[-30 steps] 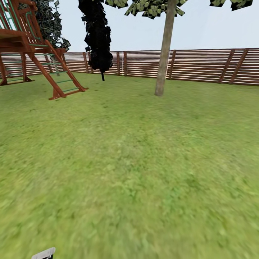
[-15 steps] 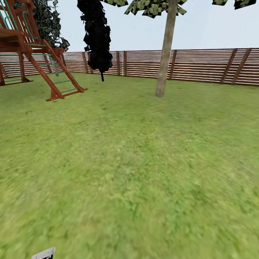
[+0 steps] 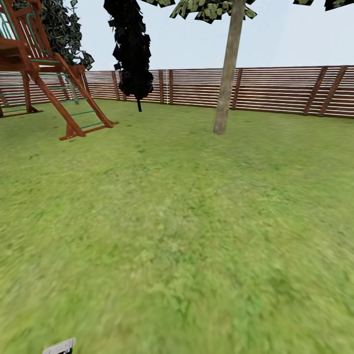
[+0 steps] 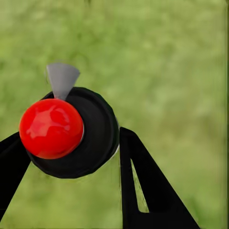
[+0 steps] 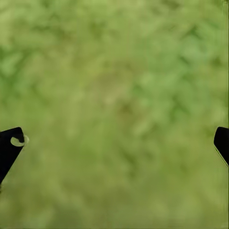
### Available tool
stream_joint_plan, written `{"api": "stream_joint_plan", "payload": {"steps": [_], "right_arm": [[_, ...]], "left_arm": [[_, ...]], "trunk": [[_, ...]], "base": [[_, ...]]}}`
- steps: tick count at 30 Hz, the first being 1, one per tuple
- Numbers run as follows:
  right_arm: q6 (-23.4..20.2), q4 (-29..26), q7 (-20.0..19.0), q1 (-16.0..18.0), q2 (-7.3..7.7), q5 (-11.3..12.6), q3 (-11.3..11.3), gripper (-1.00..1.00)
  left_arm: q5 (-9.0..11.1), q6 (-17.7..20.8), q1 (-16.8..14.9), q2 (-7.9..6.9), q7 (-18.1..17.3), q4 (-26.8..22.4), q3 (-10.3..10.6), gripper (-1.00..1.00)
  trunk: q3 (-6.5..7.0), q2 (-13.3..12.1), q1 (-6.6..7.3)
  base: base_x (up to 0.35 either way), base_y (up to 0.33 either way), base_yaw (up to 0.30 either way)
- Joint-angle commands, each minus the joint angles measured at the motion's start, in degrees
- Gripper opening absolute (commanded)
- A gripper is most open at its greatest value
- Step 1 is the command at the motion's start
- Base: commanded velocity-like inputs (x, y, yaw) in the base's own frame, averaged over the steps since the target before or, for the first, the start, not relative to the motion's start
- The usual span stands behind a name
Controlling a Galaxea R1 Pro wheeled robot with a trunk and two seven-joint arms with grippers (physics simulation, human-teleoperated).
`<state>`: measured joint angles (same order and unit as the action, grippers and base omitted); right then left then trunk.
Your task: In the garden, pick up the pesticide atomizer on the floor and spray pesticide onto both trees until each tree trunk is fully covered.
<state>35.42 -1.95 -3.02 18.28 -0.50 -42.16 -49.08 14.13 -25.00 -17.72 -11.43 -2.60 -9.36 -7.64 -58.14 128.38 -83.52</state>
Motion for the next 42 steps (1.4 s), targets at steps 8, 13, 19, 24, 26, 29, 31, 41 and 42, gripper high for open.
{"api": "stream_joint_plan", "payload": {"steps": [8, 13, 19, 24, 26, 29, 31, 41, 42], "right_arm": [[0.1, -0.1, -0.3, 0.0, -0.02, -0.1, -0.5, 1.0], [0.0, -0.1, -0.3, 0.0, -0.02, -0.2, -0.5, 1.0], [0.1, -0.1, -0.3, 0.0, -0.02, -0.1, -0.5, 1.0], [0.1, -0.1, -0.3, 0.0, -0.02, -0.2, -0.5, 1.0], [0.1, -0.1, -0.3, 0.0, -0.02, -0.1, -0.5, 1.0], [0.1, -0.1, -0.3, 0.0, -0.02, -0.2, -0.5, 1.0], [0.1, -0.1, -0.3, 0.0, -0.02, -0.2, -0.5, 1.0], [0.0, -0.1, -0.3, 0.0, -0.02, -0.2, -0.5, 1.0], [0.0, -0.1, -0.3, 0.0, -0.02, -0.2, -0.5, 1.0]], "left_arm": [[0.3, -0.2, 0.0, 0.01, -0.3, 0.0, -0.2, -1.0], [0.3, -0.2, 0.0, 0.0, -0.3, 0.0, -0.2, -1.0], [0.3, -0.2, 0.0, 0.0, -0.3, 0.0, -0.2, -1.0], [0.3, -0.2, 0.0, 0.0, -0.3, 0.0, -0.2, -1.0], [0.3, -0.2, 0.0, 0.0, -0.3, 0.0, -0.2, -1.0], [0.3, -0.2, 0.0, 0.0, -0.3, 0.0, -0.2, -1.0], [0.3, -0.2, 0.0, 0.0, -0.3, 0.0, -0.2, -1.0], [0.3, -0.2, 0.9, -0.03, -0.3, -0.3, -0.3, -1.0], [0.3, -0.2, 0.9, -0.01, -0.3, -0.3, -0.3, -1.0]], "trunk": [[-0.05, 0.0, -0.03], [-0.05, 0.0, -0.03], [-0.05, 0.0, -0.03], [-0.05, 0.0, -0.03], [-0.05, 0.0, -0.03], [-0.05, 0.0, -0.03], [-0.05, 0.0, -0.03], [-0.05, 0.0, -0.03], [-0.05, 0.0, -0.03]], "base": [[0.336, 0.0, 0.0], [0.336, 0.0, 0.0], [0.336, 0.0, 0.0], [0.336, 0.0, 0.0], [0.336, 0.0, 0.0], [0.336, 0.0, 0.0], [0.336, 0.0, 0.0], [0.336, 0.0, 0.0], [0.336, 0.0, 0.0]]}}
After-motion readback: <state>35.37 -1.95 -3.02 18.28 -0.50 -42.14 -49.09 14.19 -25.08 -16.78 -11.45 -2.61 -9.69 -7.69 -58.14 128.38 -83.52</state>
